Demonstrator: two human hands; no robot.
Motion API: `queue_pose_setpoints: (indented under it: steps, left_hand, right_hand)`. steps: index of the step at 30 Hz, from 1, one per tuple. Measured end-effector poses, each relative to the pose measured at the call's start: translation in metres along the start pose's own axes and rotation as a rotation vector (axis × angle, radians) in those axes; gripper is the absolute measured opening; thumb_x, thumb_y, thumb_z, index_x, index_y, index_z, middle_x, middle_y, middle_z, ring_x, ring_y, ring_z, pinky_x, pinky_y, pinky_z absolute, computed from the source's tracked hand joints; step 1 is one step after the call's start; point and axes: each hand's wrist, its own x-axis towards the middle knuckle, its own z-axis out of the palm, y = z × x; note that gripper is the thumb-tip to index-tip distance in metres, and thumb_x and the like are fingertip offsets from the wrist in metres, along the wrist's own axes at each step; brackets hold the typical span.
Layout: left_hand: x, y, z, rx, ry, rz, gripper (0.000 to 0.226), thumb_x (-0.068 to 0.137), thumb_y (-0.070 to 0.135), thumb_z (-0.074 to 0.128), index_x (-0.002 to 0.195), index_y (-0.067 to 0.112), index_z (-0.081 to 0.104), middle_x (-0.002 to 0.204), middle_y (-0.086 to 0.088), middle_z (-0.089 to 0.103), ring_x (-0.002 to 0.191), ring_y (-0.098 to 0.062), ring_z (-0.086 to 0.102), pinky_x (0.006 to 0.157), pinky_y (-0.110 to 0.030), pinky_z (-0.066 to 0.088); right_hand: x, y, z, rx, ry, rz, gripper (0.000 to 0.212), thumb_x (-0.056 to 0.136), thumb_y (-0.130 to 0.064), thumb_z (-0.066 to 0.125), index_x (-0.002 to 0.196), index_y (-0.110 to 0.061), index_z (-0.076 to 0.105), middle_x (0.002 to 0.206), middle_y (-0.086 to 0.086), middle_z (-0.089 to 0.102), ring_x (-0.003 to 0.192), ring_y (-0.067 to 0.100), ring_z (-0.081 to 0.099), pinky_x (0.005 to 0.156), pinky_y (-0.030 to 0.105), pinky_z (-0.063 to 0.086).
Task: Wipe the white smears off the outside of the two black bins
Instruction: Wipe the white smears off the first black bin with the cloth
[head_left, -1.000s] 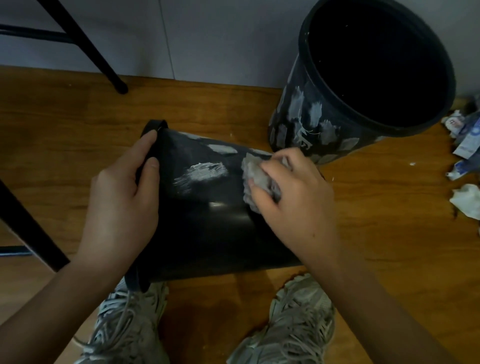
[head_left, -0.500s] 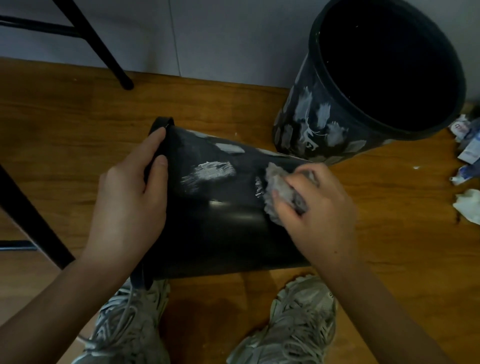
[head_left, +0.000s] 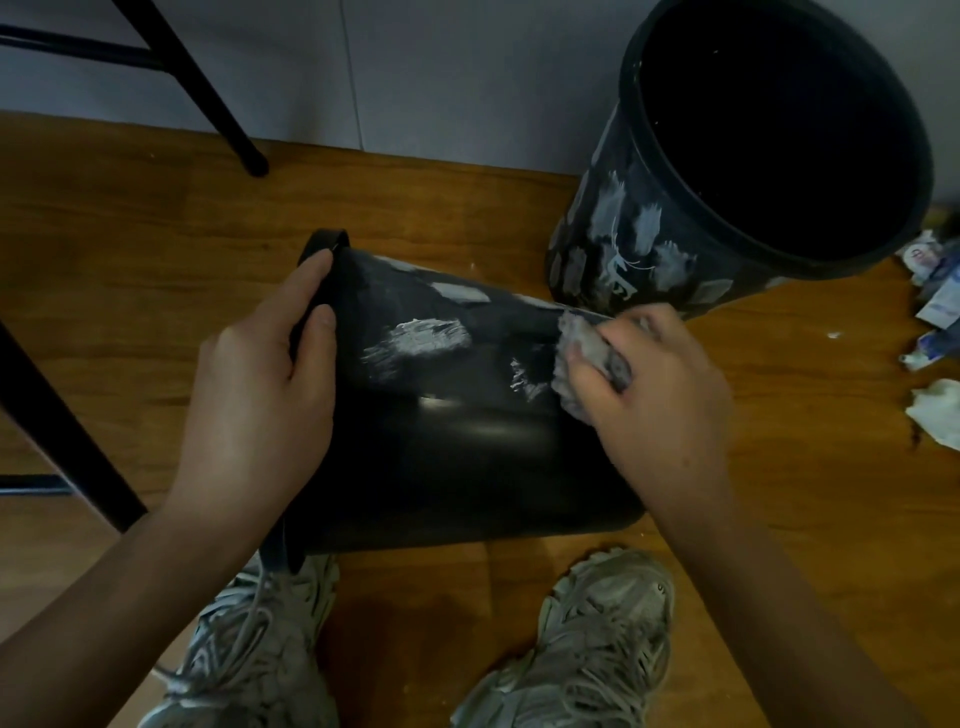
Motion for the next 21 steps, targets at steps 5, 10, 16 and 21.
queue_pose_setpoints:
  steps: [5,10,16,21]
  left_hand:
    - [-0.001,-0.002,-0.001,-0.007,0.001,-0.005,0.040,0.101,0.016,0.042,0.141,0.020,0.045,0.071,0.042,0.052,0.069,0.029,0.047,0.064,0.006,0.037]
    - [-0.001,0.002,-0.001,0.023,0.004,0.016,0.041,0.101,0.014,0.042,0.142,0.017,0.044,0.085,0.033,0.042,0.069,0.028,0.048,0.064,0.005,0.038]
    - [0.002,0.002,-0.002,0.032,-0.007,0.025,0.042,0.102,0.016,0.041,0.143,0.017,0.043,0.085,0.032,0.043,0.068,0.026,0.048,0.064,0.001,0.040]
    - [-0.001,0.002,-0.001,0.043,-0.003,0.027,0.041,0.101,0.014,0.042,0.142,0.016,0.044,0.086,0.034,0.042,0.070,0.029,0.047,0.066,0.004,0.039]
  right_hand:
    - [-0.001,-0.031,0.008,0.052,0.007,-0.160,0.023,0.088,-0.029,0.058,0.097,-0.012,0.070,0.103,0.004,0.059,0.086,0.014,0.055,0.066,0.021,0.036]
    - [-0.023,-0.010,0.005,0.127,0.052,-0.129,0.018,0.084,-0.024,0.065,0.092,-0.008,0.070,0.100,0.007,0.059,0.083,0.021,0.057,0.064,0.025,0.039]
    - [-0.005,-0.030,0.011,0.042,0.054,-0.109,0.022,0.088,-0.028,0.061,0.098,-0.011,0.070,0.102,0.006,0.059,0.086,0.020,0.056,0.063,0.026,0.041]
    - [-0.040,-0.025,0.012,0.126,0.134,-0.250,0.014,0.084,-0.018,0.068,0.090,-0.007,0.071,0.096,0.010,0.062,0.076,0.020,0.056,0.060,0.027,0.044]
